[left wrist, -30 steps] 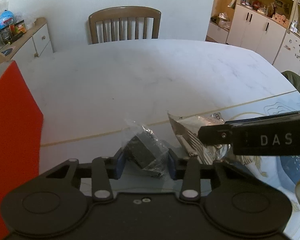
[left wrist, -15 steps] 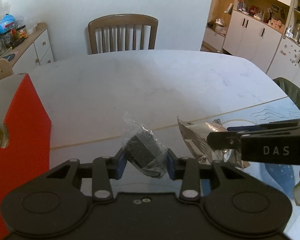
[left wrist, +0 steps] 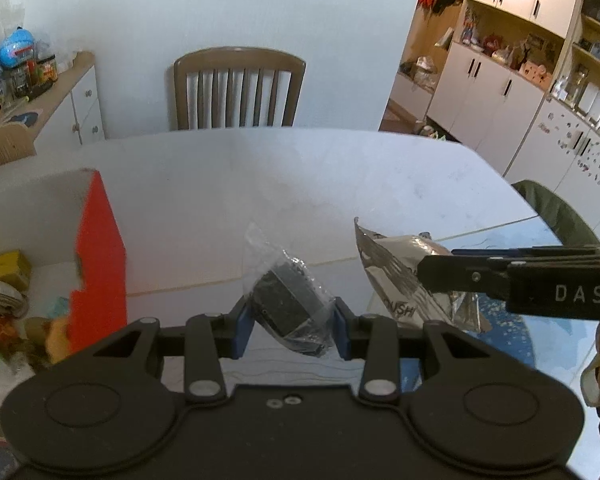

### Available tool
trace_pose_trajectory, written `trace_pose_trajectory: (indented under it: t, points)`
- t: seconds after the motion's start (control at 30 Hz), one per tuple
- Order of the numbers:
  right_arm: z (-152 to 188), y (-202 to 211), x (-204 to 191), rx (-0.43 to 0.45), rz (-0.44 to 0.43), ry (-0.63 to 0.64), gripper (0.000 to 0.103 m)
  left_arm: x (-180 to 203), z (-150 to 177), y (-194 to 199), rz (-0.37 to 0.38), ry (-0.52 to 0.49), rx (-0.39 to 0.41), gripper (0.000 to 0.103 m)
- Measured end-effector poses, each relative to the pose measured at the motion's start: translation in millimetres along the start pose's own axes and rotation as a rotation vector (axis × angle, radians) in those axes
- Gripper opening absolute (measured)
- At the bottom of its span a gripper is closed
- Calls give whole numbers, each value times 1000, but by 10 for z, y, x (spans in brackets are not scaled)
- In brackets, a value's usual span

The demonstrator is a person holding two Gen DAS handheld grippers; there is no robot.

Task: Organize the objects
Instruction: 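Carry the plastic bag and foil bag over the cardboard box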

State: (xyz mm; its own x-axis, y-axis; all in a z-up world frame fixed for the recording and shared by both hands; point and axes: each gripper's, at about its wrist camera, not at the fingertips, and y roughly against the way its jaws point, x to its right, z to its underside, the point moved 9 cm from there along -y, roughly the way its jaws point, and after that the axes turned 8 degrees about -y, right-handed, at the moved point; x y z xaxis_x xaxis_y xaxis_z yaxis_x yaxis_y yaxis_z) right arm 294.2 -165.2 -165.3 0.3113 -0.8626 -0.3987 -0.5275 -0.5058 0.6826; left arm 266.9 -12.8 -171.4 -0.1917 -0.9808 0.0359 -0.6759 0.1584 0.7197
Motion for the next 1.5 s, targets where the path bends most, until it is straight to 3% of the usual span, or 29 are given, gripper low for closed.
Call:
trace_pose_trajectory:
  t: [0.47,0.9,1.5]
  points:
    - [-133,309,-755,48,-90,67,33,-323,-126,661,-20,4,54,39]
    - [-144,258,-1711,59,-188,158,33,-1094,-121,1129,-99,65,76,39]
    - [-64,-323,-2428,-1,-178,279,33,-2176,136,1062,-204,137,-5,39]
